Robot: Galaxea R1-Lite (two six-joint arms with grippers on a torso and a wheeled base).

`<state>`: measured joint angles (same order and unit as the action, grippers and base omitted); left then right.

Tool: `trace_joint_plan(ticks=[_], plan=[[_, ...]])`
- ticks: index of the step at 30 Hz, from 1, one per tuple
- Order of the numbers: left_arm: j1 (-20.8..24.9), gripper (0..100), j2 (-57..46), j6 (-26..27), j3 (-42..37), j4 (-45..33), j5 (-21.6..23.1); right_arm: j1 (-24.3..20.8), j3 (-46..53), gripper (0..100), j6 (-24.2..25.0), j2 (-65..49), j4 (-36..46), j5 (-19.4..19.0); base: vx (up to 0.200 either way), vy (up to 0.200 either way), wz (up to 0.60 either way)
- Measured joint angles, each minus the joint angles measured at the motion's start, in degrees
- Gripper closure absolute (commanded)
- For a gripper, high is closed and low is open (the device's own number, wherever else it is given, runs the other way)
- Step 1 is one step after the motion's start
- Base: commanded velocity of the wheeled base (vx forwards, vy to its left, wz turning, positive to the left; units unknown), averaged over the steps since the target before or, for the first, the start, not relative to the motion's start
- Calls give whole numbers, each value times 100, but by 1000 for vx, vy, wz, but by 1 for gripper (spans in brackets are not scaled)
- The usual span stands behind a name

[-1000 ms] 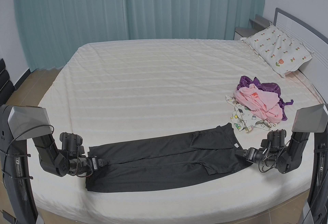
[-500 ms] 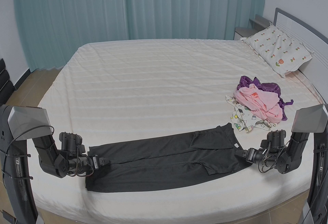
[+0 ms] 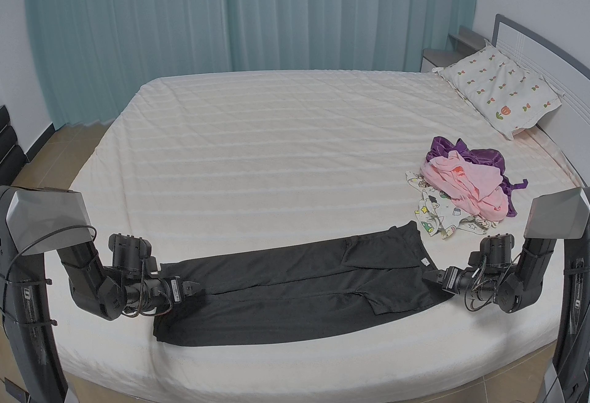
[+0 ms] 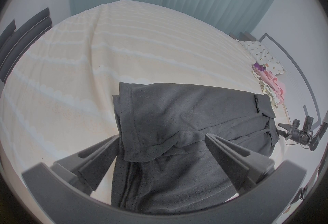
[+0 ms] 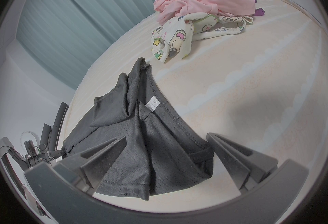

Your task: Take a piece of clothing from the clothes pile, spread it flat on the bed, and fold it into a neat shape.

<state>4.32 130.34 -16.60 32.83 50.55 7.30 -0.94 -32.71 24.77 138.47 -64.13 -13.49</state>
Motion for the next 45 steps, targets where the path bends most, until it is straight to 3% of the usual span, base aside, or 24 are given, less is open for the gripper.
trace_joint_plan(ticks=[17, 18, 35, 45], plan=[[-5, 0, 384, -135, 295, -2, -20, -13, -6, 0, 0, 11, 0, 0, 0, 0, 0], [-5, 100, 393, -138, 295, 0, -20, -18, -9, 0, 0, 11, 0, 0, 0, 0, 0], [-232, 100, 161, -94, 62, 0, -20, -35, 0, 0, 0, 12, -2, 0, 0, 0, 0], [-633, 100, -55, -57, -4, -116, 77, -35, 2, 0, 2, 12, 0, 0, 0, 0, 0]])
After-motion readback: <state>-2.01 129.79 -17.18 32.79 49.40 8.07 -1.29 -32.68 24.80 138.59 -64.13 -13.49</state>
